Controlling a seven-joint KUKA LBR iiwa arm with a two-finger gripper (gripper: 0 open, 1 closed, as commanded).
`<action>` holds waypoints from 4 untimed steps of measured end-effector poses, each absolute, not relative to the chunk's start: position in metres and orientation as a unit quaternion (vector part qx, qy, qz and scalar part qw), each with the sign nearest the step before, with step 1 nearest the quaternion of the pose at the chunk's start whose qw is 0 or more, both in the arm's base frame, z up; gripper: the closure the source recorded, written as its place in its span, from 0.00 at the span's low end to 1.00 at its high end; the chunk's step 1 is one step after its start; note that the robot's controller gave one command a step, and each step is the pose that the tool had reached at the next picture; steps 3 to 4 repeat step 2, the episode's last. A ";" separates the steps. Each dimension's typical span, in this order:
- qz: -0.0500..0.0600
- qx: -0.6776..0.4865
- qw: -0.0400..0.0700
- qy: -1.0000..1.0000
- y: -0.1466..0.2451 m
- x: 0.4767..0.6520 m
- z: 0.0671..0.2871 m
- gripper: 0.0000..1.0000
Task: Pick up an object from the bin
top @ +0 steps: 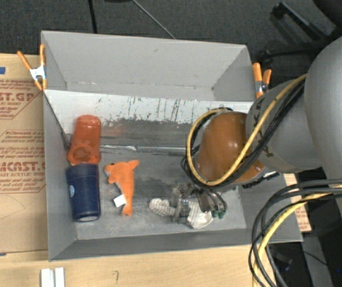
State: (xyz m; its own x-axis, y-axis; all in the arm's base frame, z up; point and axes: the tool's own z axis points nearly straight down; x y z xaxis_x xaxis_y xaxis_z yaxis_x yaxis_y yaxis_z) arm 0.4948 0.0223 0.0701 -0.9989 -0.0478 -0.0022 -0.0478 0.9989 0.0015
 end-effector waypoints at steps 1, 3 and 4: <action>0.001 -0.024 0.001 1.000 0.022 0.495 0.070 1.00; 0.000 -0.012 0.001 1.000 0.004 0.489 0.225 1.00; 0.000 -0.012 0.001 1.000 0.004 0.489 0.225 1.00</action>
Offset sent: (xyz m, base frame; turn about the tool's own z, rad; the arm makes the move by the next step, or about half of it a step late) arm -0.0061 -0.0184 0.1546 0.0243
